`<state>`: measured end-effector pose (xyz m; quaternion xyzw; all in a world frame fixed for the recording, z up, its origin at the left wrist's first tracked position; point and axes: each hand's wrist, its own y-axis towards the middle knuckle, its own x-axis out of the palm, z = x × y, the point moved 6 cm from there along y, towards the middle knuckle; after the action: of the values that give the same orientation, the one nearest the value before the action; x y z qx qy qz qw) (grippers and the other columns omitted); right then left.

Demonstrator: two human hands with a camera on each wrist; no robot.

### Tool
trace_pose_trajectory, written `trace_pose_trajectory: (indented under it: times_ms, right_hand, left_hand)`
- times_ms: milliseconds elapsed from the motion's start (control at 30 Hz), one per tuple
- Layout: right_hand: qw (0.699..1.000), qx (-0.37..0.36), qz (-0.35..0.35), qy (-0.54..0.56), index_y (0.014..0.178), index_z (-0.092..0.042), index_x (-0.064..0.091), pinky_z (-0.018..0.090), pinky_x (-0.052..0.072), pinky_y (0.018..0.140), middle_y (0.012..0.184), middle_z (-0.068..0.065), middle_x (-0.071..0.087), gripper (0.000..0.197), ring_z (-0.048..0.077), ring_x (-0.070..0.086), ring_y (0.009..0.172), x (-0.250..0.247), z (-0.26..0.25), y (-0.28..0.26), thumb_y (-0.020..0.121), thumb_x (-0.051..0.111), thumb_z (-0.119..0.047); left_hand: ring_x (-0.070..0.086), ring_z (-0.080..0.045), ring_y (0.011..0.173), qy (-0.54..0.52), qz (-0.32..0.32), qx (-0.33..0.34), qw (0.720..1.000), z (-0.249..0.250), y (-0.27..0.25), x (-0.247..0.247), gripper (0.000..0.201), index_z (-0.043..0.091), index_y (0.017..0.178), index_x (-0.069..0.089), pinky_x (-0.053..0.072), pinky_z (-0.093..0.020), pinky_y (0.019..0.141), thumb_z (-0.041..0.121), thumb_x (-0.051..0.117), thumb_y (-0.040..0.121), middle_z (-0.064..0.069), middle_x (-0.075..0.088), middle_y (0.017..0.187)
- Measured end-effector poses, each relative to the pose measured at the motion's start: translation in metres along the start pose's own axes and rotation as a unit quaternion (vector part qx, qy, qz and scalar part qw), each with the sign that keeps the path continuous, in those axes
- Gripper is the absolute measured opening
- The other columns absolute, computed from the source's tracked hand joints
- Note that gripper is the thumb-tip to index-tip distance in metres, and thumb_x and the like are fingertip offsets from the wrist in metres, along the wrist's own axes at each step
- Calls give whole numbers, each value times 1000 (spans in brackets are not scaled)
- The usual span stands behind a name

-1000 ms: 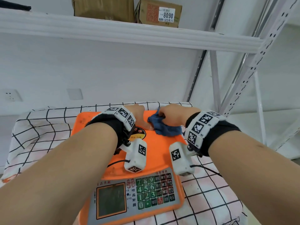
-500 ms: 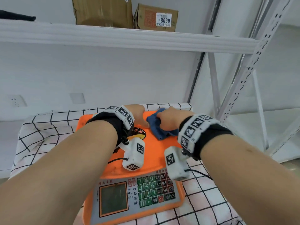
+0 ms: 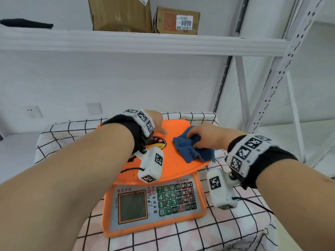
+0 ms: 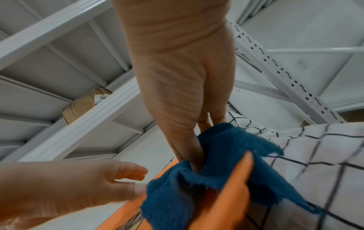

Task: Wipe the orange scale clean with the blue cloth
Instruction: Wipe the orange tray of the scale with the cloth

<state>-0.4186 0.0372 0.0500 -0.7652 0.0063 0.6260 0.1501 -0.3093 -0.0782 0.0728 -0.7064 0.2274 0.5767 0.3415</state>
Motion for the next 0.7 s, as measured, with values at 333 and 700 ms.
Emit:
trace_pose_trajectory:
  times_ms: [333,700]
  right_hand:
    - [994,41,86,-51,70,-21,55,31,36,79,74,-3,54,23,20,49,85,18,-22,-58,87,48,-34]
    - [993,17,115,23,67,-12,50,27,33,61,74,8,54,25,22,46,74,29,-60,-67,91,44,-11]
  left_hand:
    - [34,-27,137,-129,69,-89,985,-68,-95,7,63,8,147,27,30,-37,110,45,40,98,-12,29,152]
    - [58,-41,102,-389,210,-222,869,-100,-154,85,35,-8,112,54,50,-42,88,19,36,99,-26,59,113]
